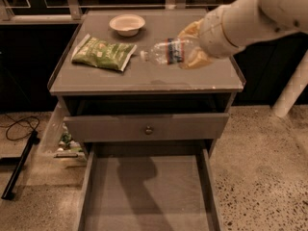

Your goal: Pick water bottle from middle drawer and place on counter

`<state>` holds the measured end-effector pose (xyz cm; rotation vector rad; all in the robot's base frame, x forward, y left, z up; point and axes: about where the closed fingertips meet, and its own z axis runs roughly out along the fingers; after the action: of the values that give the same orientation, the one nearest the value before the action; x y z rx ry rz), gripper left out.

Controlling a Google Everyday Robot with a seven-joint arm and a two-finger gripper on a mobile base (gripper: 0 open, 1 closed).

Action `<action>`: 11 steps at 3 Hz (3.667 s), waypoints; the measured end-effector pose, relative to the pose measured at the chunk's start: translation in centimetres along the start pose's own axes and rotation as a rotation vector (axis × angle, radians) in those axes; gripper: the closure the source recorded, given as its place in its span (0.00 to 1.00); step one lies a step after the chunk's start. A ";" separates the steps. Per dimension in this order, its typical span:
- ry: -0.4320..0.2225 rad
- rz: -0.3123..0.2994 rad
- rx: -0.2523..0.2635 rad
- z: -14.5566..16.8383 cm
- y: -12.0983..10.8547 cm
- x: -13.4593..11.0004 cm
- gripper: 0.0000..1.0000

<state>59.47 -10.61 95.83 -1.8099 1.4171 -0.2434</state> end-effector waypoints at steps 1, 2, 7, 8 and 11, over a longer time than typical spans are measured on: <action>-0.085 0.064 -0.011 3.9 -4.4 0.1 1.00; -0.143 0.146 -0.012 6.7 -7.6 1.1 1.00; -0.080 0.600 -0.129 14.0 -4.7 9.3 0.81; -0.080 0.600 -0.129 14.0 -4.7 9.3 0.57; -0.080 0.600 -0.129 14.0 -4.7 9.3 0.00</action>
Offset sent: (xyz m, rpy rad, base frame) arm 0.1498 0.0288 0.0109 0.2959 0.1305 -0.0176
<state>74.42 -12.03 86.89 -1.3894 1.8716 0.2314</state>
